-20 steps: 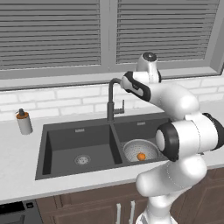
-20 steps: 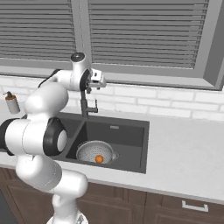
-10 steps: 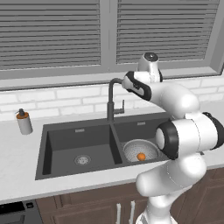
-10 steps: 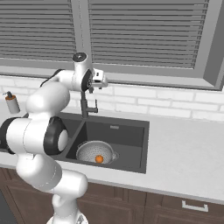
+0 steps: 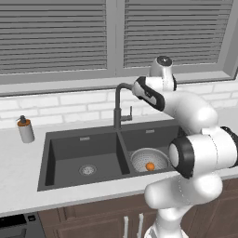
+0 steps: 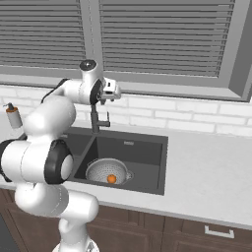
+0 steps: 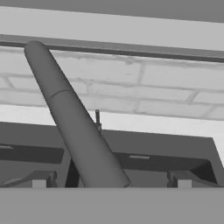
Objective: Put the colander in the sink, put the tangerine in the colander, and turn on the sink faucet and pour water over the colander.
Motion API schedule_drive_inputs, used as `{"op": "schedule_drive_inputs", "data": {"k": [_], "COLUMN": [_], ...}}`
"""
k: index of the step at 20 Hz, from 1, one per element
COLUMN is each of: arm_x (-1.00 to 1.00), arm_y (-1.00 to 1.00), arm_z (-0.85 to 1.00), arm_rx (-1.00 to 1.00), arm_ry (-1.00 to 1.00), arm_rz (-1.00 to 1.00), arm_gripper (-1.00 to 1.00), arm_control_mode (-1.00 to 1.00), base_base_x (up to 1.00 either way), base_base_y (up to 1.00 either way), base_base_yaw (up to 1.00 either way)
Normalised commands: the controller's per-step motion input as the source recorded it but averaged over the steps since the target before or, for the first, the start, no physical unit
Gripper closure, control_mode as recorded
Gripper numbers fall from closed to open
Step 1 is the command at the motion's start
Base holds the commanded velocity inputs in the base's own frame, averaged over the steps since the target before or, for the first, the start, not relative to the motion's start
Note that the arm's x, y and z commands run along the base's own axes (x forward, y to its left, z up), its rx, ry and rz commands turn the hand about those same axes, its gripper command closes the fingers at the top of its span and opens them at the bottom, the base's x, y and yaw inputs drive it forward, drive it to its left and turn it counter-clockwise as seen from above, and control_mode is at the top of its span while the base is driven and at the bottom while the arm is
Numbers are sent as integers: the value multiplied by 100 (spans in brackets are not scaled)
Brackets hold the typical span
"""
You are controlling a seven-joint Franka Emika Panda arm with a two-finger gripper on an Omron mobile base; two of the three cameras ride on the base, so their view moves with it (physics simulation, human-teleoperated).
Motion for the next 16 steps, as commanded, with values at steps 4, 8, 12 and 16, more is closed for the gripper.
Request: {"op": "schedule_drive_inputs", "data": {"k": [4,8,12,16], "arm_x": [-56,-68,-63,-53], "arm_y": [0,-14,-34,-41], "arm_z": [34,14,-2,-7], "arm_rx": [2,2,2,1], "arm_ry": [0,-3,-13,-12], "arm_rz": [0,0,4,8], "arm_gripper": [-100,-100,-100,-100], "arm_control_mode": [-100,-100,-100,-100], "base_base_x": [0,0,0,0], "base_base_y": [0,0,0,0], "base_base_yaw": [0,0,0,0]}}
